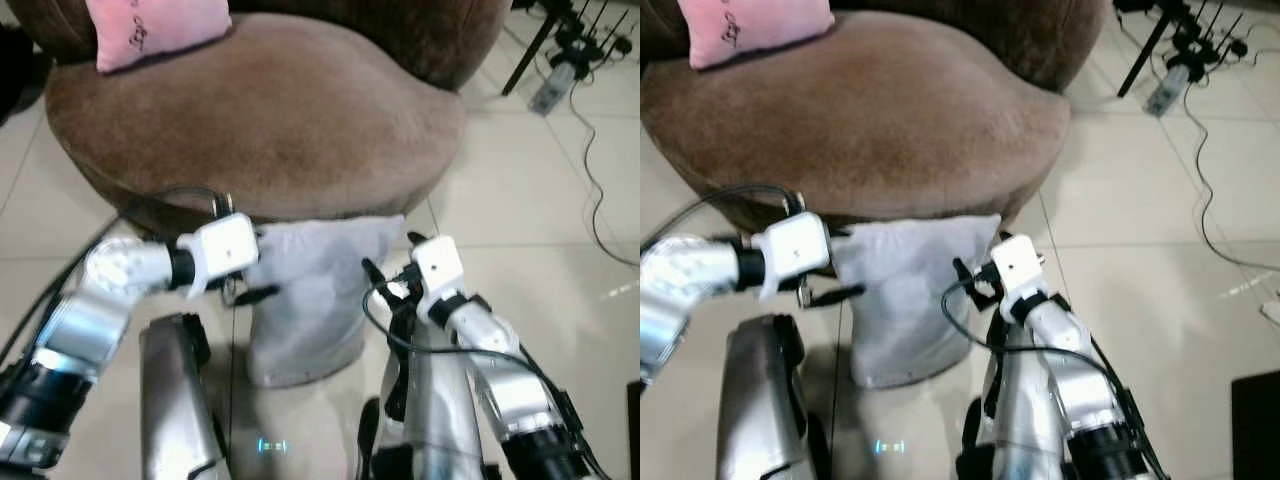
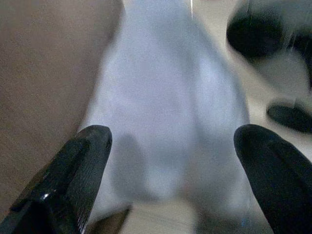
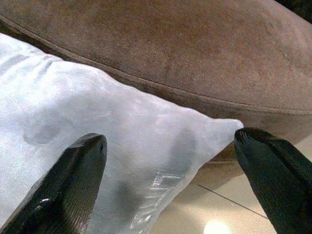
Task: Move the pillow to the sofa from floor
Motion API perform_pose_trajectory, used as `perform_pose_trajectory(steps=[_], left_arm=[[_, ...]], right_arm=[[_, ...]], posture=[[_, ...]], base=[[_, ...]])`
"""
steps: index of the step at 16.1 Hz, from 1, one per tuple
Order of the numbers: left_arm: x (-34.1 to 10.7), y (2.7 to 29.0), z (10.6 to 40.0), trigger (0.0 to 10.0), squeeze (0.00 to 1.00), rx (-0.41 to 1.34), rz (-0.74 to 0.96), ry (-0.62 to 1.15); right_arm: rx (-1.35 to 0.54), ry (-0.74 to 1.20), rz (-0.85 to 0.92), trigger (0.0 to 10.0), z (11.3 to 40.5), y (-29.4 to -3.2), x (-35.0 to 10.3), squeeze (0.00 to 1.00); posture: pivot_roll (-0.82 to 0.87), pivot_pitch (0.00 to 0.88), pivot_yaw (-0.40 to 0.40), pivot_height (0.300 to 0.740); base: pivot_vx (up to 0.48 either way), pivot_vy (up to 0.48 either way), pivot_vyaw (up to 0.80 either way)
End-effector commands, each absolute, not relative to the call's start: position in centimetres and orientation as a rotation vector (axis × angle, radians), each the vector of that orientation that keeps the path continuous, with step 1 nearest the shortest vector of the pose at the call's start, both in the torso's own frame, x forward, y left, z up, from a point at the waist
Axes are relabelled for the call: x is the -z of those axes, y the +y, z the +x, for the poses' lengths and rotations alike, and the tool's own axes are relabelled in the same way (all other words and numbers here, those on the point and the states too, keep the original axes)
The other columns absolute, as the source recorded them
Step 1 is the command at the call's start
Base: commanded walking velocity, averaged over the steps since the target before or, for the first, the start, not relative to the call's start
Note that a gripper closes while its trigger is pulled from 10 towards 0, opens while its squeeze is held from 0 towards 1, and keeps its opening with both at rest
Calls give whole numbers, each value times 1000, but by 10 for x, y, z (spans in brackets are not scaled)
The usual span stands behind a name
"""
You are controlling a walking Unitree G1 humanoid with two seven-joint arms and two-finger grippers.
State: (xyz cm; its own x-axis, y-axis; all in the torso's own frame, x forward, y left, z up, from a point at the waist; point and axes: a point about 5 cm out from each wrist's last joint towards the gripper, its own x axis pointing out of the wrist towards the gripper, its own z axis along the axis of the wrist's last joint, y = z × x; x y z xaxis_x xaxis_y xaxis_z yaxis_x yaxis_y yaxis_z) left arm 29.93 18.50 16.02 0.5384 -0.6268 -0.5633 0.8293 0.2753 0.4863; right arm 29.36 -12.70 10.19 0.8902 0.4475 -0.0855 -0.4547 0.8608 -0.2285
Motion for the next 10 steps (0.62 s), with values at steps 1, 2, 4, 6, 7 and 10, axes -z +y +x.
perform_pose_trajectory(steps=[1, 2, 4, 6, 7, 10], left_arm=[[-149, 188, 300, 10000, 0, 990, 902, 322], [-143, 190, 301, 10000, 0, 976, 915, 344], [-138, 195, 305, 10000, 0, 933, 951, 362], [-138, 199, 316, 10000, 0, 864, 1008, 329], [-138, 198, 321, 10000, 0, 838, 1015, 306], [-128, 193, 335, 10000, 0, 710, 887, 232]], right_arm=[[-455, 44, -248, 10000, 290, -133, -97, 0], [-453, 44, -248, 10000, 290, -133, -97, 4], [-448, 43, -250, 10000, 289, -135, -97, 4], [-438, 40, -253, 10000, 288, -139, -99, 4], [-435, 41, -254, 10000, 288, -140, -98, 4], [-429, 38, -257, 10000, 286, -141, -100, 4]], posture=[[-57, 232, -135, 416], [-59, 232, -136, 416], [-67, 230, -137, 416], [-76, 229, -137, 416], [-81, 226, -139, 416], [-88, 225, -142, 416]], base=[[0, 0, 0], [0, 0, 0], [0, 0, 0], [0, 0, 0], [0, 0, 0], [0, 0, 0]])
